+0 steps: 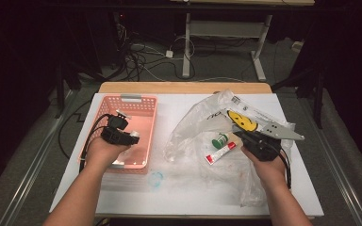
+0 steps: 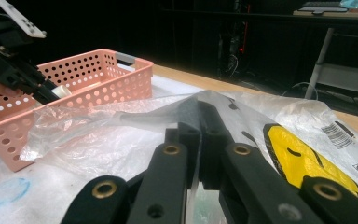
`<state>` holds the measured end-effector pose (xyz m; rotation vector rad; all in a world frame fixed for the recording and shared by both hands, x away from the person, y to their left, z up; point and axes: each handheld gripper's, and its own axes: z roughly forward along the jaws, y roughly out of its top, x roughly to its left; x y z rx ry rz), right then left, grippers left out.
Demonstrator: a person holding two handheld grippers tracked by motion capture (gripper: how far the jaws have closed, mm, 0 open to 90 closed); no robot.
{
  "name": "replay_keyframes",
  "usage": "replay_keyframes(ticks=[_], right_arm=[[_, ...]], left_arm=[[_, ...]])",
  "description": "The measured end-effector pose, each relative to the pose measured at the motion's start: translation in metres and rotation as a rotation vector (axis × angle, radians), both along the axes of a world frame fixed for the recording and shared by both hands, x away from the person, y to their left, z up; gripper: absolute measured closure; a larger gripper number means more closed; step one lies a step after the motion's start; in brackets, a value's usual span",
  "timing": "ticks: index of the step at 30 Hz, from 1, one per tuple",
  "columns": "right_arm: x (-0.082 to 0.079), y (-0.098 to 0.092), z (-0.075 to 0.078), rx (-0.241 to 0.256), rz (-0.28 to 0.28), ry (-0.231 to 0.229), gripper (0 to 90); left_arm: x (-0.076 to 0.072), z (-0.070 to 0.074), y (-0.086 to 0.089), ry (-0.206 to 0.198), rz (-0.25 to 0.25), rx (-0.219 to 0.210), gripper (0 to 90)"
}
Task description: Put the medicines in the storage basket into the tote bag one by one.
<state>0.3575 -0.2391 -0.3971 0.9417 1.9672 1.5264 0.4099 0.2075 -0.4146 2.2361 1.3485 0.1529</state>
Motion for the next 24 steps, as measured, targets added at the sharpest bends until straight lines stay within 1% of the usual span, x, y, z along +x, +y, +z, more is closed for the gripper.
replay_keyframes(ticks=[3,5,8,10,12,13,14,18,20,22,23,24], right_arm=[[0.000,0.000,0.000,0.000,-0.001,0.000,90.0],[0.000,0.000,0.000,-0.001,-0.004,0.003,90.0],[0.000,0.001,-0.001,-0.005,0.002,-0.001,90.0],[0.000,0.001,-0.001,-0.004,0.001,0.000,90.0],[0.000,0.001,-0.001,-0.004,0.001,-0.001,90.0],[0.000,0.001,-0.001,-0.005,0.001,-0.001,90.0],[0.000,0.001,-0.001,-0.005,0.000,-0.003,90.0],[0.000,0.002,-0.001,-0.010,0.009,-0.006,90.0],[-0.001,0.003,-0.002,-0.011,0.005,-0.006,90.0],[-0.001,0.003,-0.003,-0.016,0.009,-0.006,90.0],[-0.001,0.003,-0.003,-0.015,0.009,-0.005,90.0],[-0.001,0.004,-0.003,-0.017,0.010,-0.006,90.0]], left_arm=[[-0.008,0.003,0.001,-0.046,-0.004,-0.037,57.9],[-0.015,0.005,0.000,-0.086,-0.003,-0.036,57.9],[-0.025,0.008,0.002,-0.138,0.002,-0.071,57.9],[-0.031,0.009,0.001,-0.169,-0.001,-0.073,57.9],[-0.039,0.009,0.001,-0.204,-0.002,-0.087,57.9],[-0.044,0.009,0.001,-0.229,-0.001,-0.103,57.9],[-0.049,0.007,0.002,-0.247,0.005,-0.126,57.9],[-0.061,0.001,-0.002,-0.292,0.010,-0.142,58.0],[-0.065,-0.001,-0.002,-0.308,0.010,-0.159,57.9],[-0.069,0.001,-0.001,-0.335,0.017,-0.175,58.0],[-0.070,0.003,0.000,-0.342,0.017,-0.185,58.1],[-0.073,0.006,0.000,-0.349,0.015,-0.204,58.1]])
